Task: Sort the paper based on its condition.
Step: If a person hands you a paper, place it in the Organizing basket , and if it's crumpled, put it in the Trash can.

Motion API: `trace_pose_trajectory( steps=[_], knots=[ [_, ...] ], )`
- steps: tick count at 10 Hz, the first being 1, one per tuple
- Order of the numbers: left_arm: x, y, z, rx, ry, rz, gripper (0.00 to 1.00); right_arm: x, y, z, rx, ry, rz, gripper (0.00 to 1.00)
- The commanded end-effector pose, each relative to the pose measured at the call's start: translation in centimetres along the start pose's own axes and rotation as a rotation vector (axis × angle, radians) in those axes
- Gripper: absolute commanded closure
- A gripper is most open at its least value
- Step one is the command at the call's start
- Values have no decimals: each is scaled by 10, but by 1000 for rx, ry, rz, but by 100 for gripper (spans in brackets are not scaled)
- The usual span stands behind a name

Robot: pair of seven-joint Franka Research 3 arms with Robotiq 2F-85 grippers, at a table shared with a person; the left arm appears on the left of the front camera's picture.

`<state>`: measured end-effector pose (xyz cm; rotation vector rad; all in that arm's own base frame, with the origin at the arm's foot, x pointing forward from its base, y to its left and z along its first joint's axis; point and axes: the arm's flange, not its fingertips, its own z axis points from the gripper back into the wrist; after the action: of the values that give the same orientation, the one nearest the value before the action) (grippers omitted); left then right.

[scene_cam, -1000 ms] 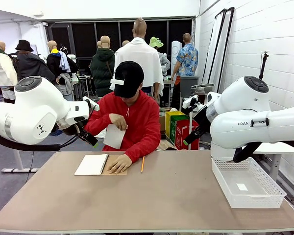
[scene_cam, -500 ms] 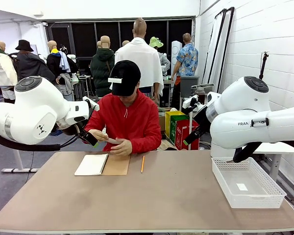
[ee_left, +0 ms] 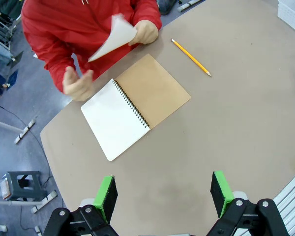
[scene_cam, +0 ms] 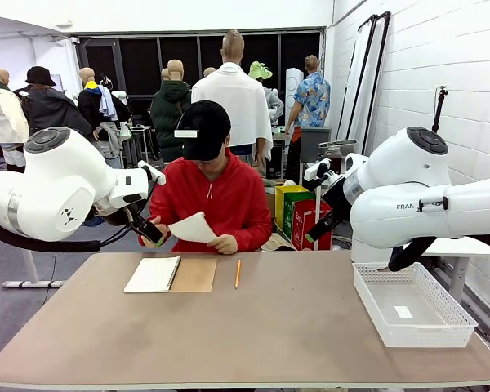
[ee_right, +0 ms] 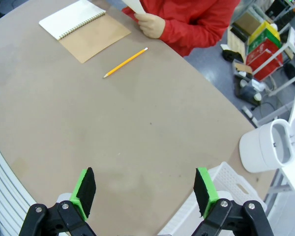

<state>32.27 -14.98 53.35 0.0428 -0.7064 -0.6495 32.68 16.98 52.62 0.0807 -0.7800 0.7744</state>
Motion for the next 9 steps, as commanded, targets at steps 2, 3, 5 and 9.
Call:
trace_pose_trajectory(
  steps=[2, 3, 5, 9],
  knots=[
    [0, 0, 0, 0, -1, -1, 0, 0, 0, 0, -1, 1, -10, 0],
    [0, 0, 0, 0, -1, -1, 0, 0, 0, 0, -1, 1, -10, 0],
    [0, 0, 0, 0, -1, -1, 0, 0, 0, 0, -1, 1, -10, 0],
    [0, 0, 0, 0, -1, -1, 0, 0, 0, 0, -1, 1, -10, 0]
  ],
)
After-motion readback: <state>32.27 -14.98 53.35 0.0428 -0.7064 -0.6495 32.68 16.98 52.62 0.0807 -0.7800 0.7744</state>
